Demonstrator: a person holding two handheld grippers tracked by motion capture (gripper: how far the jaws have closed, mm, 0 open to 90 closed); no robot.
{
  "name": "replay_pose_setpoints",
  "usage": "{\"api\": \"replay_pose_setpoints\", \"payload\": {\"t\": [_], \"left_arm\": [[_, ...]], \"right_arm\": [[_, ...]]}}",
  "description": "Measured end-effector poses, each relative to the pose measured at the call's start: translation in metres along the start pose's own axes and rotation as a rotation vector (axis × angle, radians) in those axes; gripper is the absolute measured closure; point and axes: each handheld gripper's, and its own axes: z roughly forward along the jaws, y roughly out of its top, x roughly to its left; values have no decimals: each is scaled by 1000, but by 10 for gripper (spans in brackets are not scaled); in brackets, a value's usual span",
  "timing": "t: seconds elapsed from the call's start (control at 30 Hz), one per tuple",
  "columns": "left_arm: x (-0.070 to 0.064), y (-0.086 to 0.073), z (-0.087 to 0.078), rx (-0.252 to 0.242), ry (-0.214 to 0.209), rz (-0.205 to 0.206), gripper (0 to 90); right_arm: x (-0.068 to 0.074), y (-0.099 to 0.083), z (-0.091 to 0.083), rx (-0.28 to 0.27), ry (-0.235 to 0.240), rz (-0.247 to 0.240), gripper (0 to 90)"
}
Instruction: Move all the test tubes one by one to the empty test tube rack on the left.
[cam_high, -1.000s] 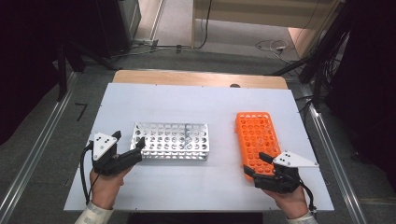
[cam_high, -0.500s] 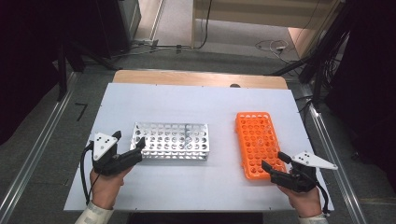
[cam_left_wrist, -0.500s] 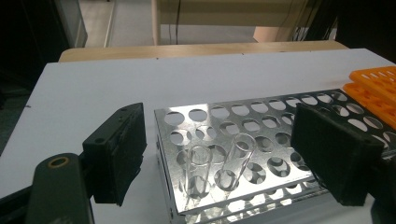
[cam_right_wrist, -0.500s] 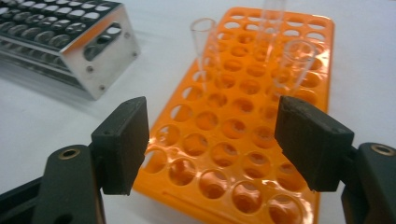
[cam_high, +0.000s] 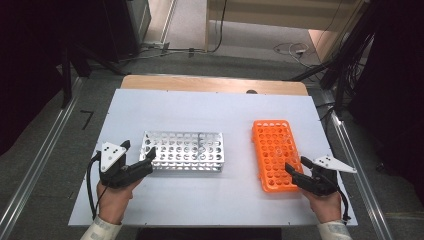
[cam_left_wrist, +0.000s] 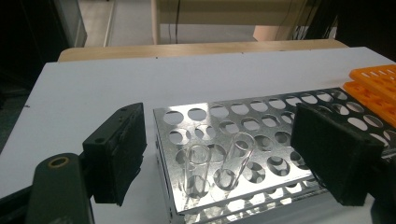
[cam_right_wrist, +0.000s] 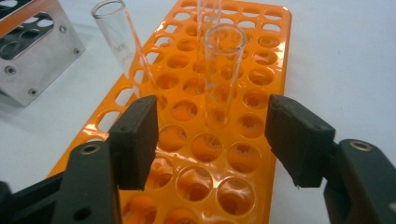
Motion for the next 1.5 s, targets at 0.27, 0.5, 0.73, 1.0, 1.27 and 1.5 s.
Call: {"api": "replay_pose_setpoints", "payload": {"t": [0.27, 0.5, 0.73, 1.0, 1.27, 1.5], "left_arm": [[0, 0, 0, -2, -1, 2, 182], [-1, 0, 0, 0, -3, 1, 183], [-1, -1, 1, 2, -3, 1, 183], [-1, 0, 0, -1, -4, 1, 184], [-1, 0, -1, -1, -6, 0, 191], [-2, 0, -2, 3, -13, 8, 191]], "right_arm": [[-1, 1, 12, 6, -1, -9, 464], [0, 3, 16, -3, -6, -14, 597], [1, 3, 19, 10, -8, -20, 664], [-1, 4, 18, 5, -27, -8, 728], [-1, 10, 6, -37, -29, -11, 728], [0, 15, -13, -70, -18, 3, 728]]}}
